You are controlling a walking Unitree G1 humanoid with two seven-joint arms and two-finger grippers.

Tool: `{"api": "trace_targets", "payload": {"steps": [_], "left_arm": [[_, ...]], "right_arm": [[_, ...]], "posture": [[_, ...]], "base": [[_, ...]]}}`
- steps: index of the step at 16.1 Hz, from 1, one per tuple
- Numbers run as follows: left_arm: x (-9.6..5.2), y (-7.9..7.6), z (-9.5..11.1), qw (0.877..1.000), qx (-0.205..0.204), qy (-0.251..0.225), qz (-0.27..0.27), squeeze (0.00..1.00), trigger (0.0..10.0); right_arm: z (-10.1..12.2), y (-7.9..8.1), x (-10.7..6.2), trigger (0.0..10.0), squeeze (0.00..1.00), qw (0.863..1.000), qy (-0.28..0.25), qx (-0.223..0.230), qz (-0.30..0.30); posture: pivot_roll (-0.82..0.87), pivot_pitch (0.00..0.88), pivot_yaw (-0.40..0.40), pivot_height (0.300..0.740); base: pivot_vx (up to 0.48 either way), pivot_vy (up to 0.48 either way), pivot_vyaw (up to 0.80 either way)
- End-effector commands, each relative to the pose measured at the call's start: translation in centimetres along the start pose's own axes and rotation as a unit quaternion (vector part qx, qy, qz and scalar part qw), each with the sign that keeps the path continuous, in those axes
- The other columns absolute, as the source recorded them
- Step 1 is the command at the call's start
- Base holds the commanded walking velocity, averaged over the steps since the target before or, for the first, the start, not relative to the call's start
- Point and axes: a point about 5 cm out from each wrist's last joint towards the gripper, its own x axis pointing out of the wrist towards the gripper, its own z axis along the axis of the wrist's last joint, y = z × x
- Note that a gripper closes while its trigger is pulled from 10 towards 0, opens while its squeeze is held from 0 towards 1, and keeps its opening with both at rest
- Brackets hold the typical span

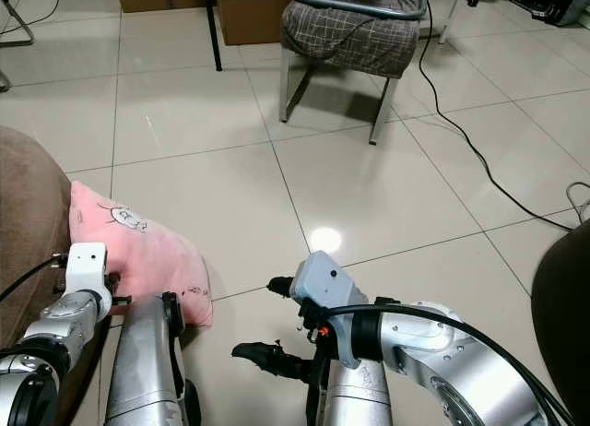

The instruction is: Move the pillow to the sofa from floor

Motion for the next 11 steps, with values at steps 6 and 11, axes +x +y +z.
{"api": "trace_targets", "payload": {"steps": [6,11], "left_arm": [[0.1,-2.1,1.9,0.997,-0.023,-0.053,-0.043,0.00,0.0],[-1.2,-4.6,11.1,0.957,-0.092,-0.247,-0.121,0.00,0.0]], "right_arm": [[-0.7,-3.6,-0.9,10.0,0.00,0.986,-0.014,-0.005,-0.167],[-1.4,-5.8,-1.3,10.0,0.00,0.936,-0.048,0.018,-0.349]], "posture": [[-0.05,0.000,-0.013,0.460],[-0.03,0.000,0.005,0.460]], "base": [[0.000,0.000,0.00],[0.000,0.000,0.00]]}}
